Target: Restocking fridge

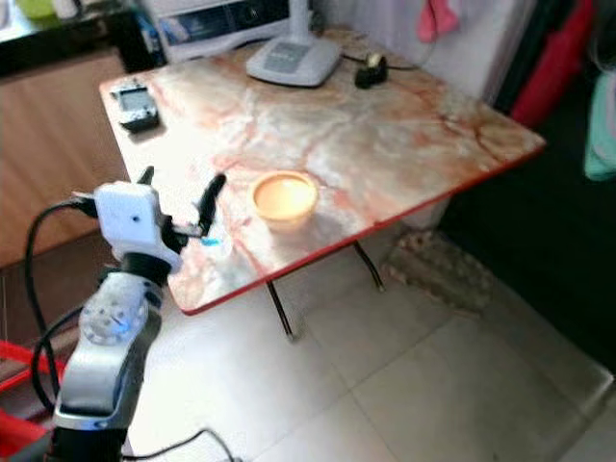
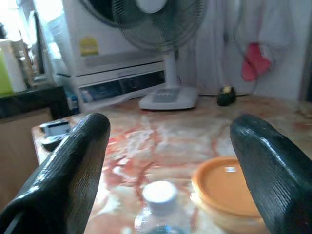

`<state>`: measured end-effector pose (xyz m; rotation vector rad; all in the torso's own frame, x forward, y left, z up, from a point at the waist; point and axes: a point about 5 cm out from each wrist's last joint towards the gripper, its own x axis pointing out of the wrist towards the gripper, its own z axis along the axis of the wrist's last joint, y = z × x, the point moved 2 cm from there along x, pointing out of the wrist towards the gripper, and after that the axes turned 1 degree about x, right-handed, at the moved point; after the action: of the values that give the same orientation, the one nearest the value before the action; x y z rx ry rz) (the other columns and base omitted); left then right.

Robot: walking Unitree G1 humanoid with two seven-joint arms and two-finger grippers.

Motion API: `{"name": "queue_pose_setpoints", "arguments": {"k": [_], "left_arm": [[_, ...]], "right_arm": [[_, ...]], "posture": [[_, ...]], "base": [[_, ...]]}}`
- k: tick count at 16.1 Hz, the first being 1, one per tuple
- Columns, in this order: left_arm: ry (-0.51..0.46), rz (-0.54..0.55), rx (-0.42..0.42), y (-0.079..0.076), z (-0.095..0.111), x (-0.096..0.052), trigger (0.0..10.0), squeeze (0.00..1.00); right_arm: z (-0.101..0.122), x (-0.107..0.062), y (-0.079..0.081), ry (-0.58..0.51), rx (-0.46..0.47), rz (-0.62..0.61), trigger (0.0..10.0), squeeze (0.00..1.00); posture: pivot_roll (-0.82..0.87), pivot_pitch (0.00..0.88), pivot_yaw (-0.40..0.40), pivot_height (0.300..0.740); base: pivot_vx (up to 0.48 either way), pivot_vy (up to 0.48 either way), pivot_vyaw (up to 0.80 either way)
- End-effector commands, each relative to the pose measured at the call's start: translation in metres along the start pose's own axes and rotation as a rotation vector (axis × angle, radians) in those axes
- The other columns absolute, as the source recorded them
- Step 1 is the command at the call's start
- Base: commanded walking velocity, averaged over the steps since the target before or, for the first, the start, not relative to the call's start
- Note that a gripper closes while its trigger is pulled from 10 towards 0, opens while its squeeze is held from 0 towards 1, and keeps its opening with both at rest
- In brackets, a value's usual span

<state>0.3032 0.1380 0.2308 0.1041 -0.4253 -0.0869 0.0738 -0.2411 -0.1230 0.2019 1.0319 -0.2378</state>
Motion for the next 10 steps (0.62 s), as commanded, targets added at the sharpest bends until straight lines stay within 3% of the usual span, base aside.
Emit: {"name": "queue_pose_setpoints", "arguments": {"k": [1, 4, 10], "left_arm": [[0.014, 0.013, 0.014, 0.0049, -0.0005, -0.0017, 10.0, 0.00], [0.029, 0.005, 0.016, 0.0041, -0.0012, -0.0015, 10.0, 0.00], [0.017, 0.005, 0.019, 0.0032, 0.0025, -0.0017, 10.0, 0.00]], "right_arm": [[-0.0020, 0.0000, 0.0027, 0.004, 0.008, 0.008, 10.0, 0.00], [-0.0024, -0.0003, 0.0024, 0.006, 0.004, 0.011, 10.0, 0.00], [-0.0027, -0.0005, 0.0026, 0.007, 0.001, 0.018, 10.0, 0.00]], "posture": [[0.18, 0.160, -0.024, 0.740], [0.18, 0.166, -0.024, 0.740], [0.18, 0.171, -0.024, 0.740]], "base": [[0.240, 0.000, 0.00], [0.000, 0.000, 0.00], [0.291, 0.000, 0.00]]}}
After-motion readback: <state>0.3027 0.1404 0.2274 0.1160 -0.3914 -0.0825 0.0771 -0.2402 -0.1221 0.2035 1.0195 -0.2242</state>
